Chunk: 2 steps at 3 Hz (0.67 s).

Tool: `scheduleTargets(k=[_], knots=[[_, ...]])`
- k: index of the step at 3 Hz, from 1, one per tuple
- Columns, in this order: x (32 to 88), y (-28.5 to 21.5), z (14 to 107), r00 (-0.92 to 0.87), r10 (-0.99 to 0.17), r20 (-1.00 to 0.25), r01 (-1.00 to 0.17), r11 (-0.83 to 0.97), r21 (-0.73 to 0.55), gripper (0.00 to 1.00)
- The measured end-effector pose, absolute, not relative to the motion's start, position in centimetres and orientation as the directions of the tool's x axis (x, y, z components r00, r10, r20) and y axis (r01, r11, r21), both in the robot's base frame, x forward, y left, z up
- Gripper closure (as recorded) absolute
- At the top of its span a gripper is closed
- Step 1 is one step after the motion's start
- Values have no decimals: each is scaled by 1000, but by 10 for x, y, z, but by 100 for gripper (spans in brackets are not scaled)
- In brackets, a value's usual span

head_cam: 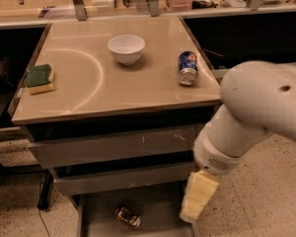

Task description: Pick orange can from bottom drawer and place on counter

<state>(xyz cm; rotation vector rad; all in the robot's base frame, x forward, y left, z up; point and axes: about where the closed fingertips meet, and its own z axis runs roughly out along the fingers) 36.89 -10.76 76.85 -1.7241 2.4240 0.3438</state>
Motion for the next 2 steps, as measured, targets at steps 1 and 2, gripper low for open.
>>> scheduleTargets(k=[1,2], knots=[[362,-57,701,-407,-868,-285,-909,355,218,0],[367,-17,649,-463,-828,-317,-881,389,270,0]])
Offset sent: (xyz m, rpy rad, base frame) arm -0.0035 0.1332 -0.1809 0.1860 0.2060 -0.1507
